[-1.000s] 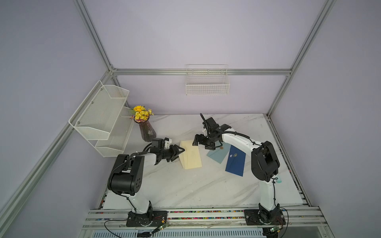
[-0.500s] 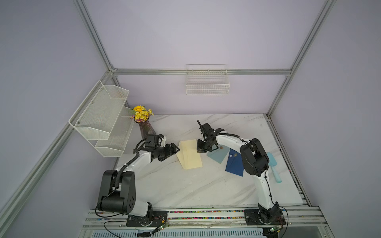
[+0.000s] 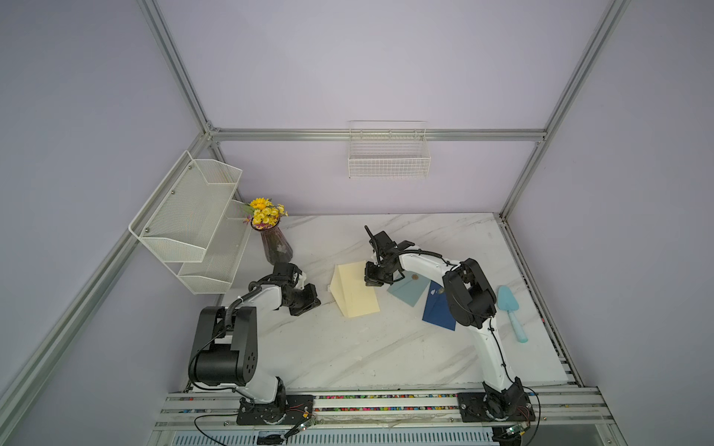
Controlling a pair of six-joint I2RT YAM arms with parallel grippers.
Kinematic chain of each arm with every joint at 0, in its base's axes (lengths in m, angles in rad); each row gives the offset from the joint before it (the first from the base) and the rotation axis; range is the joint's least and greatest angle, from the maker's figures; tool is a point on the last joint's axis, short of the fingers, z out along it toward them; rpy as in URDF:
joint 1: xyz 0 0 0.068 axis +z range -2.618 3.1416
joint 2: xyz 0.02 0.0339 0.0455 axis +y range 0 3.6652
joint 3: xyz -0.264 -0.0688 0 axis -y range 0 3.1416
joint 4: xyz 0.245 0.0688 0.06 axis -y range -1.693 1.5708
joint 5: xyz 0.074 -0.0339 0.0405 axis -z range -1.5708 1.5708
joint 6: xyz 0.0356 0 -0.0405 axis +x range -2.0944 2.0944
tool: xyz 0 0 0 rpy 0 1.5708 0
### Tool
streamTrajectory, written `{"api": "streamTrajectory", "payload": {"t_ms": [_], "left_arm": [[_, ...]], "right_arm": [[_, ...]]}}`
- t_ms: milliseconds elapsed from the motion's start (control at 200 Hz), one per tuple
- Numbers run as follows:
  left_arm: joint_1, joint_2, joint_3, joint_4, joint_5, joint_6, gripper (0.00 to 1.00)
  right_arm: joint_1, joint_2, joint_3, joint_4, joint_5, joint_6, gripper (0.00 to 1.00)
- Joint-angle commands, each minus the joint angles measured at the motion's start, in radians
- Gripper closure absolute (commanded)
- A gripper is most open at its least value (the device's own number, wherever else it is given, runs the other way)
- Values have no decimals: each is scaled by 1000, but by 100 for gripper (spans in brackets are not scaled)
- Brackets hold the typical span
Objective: Fold the letter paper in half and place it into the envelope
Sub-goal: Place the envelope at the center of the board, then fold the envelope flap at the center of the board.
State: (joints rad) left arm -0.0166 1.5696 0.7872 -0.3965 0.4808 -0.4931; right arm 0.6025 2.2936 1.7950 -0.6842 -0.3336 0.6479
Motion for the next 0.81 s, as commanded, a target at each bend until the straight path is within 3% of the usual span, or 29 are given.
{"api": "streamTrajectory", "payload": {"t_ms": [0,545,800], "left_arm": [[-15,27,13,102,77,-23,100],[-201,132,143,251,112,-156,100],[-297,271,208,286,114,-189,100]], "right_arm": [[5,38,-11,-23,11,-1,100],[5,3,-101,42,-64,37,100],[3,2,-101,49,-85,49,100]]}}
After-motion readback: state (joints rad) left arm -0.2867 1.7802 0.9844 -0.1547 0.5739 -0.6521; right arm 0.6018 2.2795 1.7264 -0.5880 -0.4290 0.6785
